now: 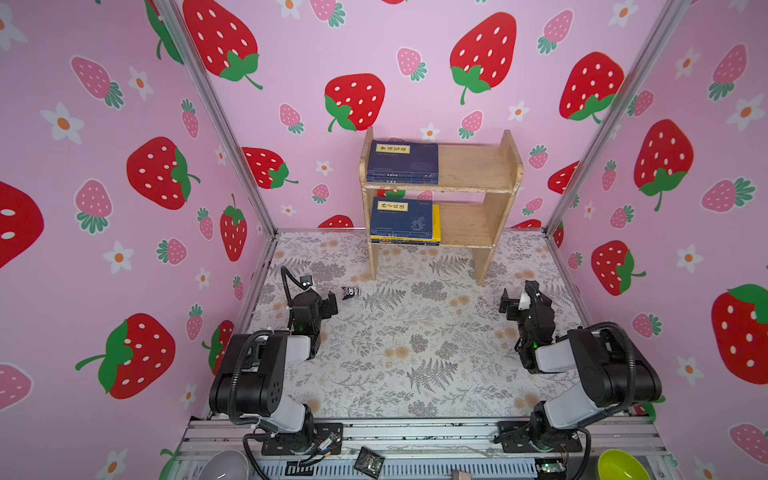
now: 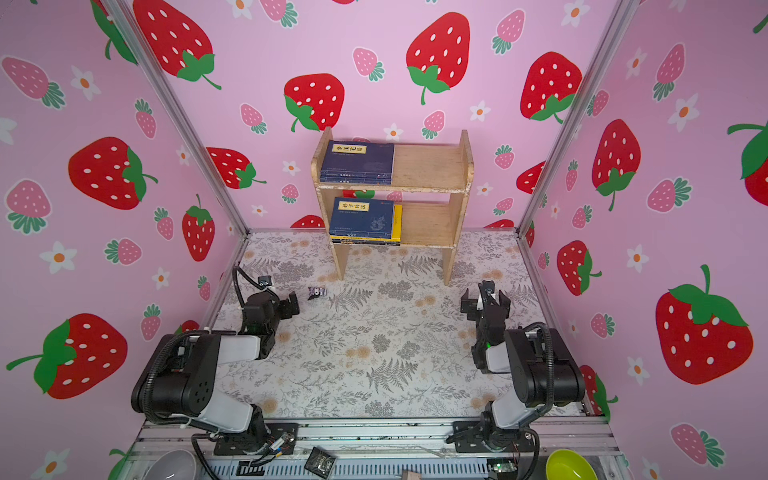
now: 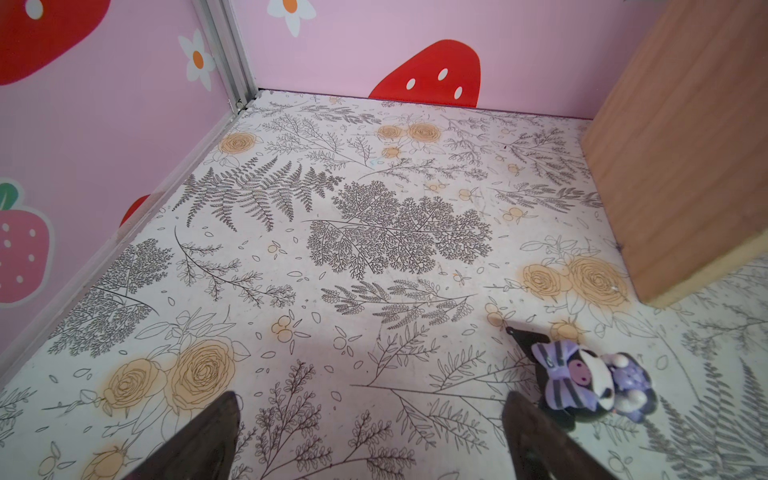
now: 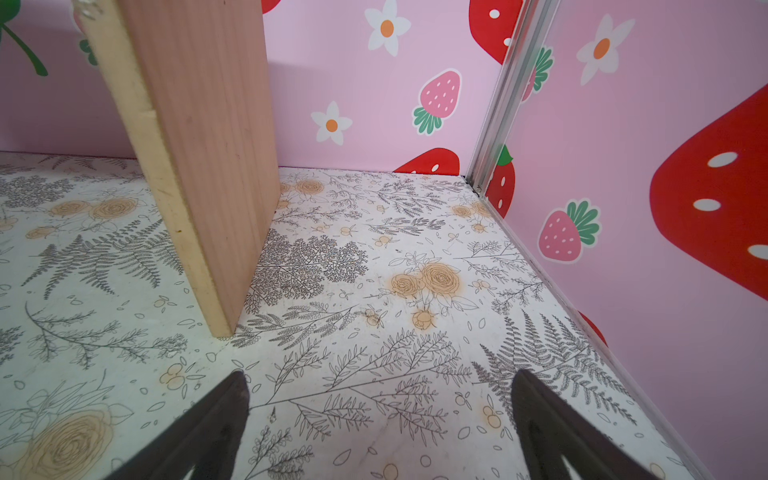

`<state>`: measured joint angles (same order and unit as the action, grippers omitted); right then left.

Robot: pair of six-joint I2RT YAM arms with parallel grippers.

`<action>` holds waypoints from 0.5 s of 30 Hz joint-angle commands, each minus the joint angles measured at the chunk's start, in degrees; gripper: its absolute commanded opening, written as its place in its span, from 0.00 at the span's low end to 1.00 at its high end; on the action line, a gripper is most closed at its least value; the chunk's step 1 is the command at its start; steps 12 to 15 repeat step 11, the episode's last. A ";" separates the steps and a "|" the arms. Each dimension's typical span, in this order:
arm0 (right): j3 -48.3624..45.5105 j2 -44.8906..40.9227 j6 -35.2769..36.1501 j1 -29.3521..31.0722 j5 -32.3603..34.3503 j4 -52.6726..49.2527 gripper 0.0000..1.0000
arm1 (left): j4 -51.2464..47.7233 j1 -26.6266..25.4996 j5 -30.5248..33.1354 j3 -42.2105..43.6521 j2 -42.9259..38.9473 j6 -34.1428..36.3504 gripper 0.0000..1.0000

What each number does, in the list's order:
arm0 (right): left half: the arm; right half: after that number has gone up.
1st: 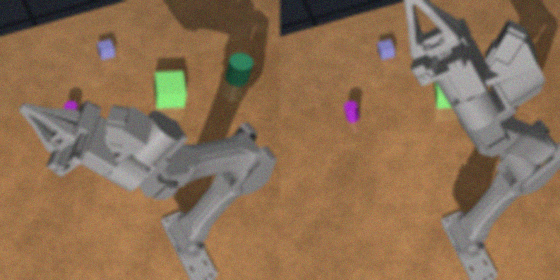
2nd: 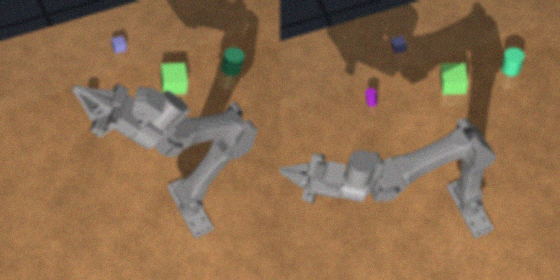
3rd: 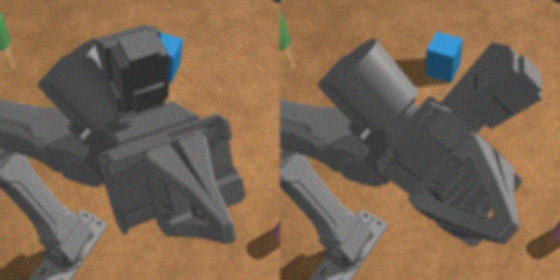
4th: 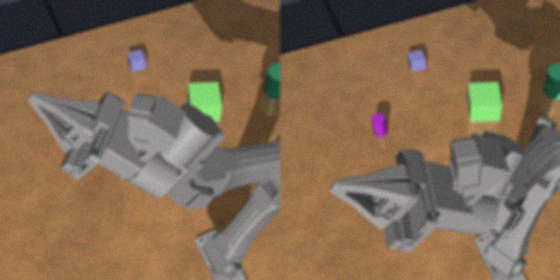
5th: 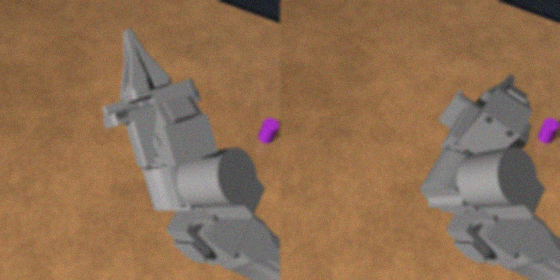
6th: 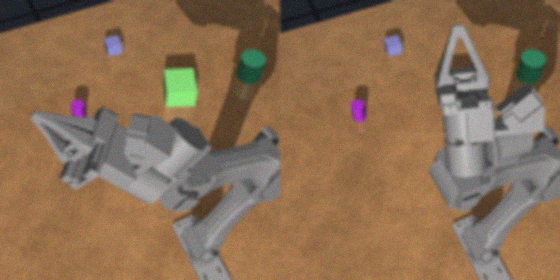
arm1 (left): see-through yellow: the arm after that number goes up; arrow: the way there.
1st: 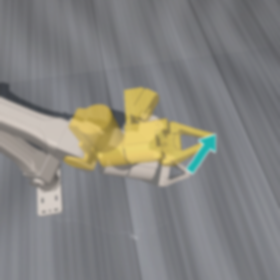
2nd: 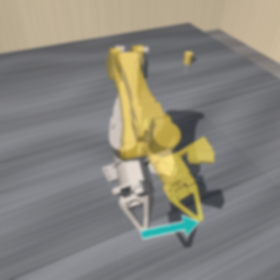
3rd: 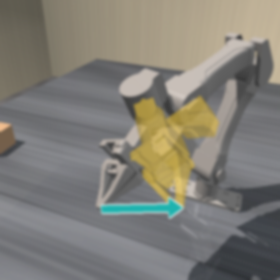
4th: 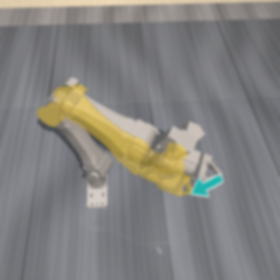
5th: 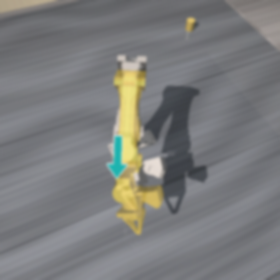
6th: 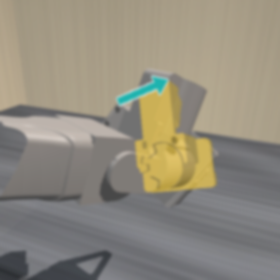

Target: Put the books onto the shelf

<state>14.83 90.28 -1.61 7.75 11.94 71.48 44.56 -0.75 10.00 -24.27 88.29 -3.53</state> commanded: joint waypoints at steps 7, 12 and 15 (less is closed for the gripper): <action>0.54 0.21 0.73 -0.38 -0.24 0.53 1.00 | -0.35 -0.06 0.23 -1.57 0.64 0.10 0.99; 0.38 0.11 0.73 -0.37 -0.24 0.76 1.00 | 0.26 -0.06 0.17 -1.14 0.29 0.22 0.99; 0.38 0.11 0.73 -0.37 -0.24 0.76 1.00 | 0.26 -0.06 0.17 -1.14 0.29 0.22 0.99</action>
